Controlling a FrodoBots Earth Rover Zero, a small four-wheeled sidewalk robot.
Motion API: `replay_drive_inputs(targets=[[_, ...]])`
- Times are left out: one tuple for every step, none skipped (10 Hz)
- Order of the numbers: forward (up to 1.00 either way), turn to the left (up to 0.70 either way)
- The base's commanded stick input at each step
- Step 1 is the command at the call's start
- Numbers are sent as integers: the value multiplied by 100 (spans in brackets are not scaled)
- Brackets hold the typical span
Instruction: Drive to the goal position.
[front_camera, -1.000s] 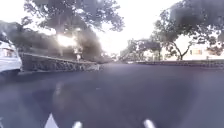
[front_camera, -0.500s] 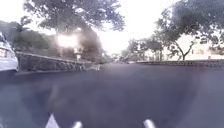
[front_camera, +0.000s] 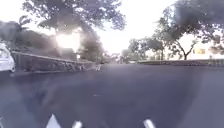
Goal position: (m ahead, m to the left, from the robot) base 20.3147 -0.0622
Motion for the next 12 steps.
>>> replay_drive_inputs(targets=[[50, 0], [50, 0], [50, 0], [50, 0], [50, 0], [50, 0], [50, 0], [50, 0], [50, 0], [50, 0], [50, 0], [50, 0]])
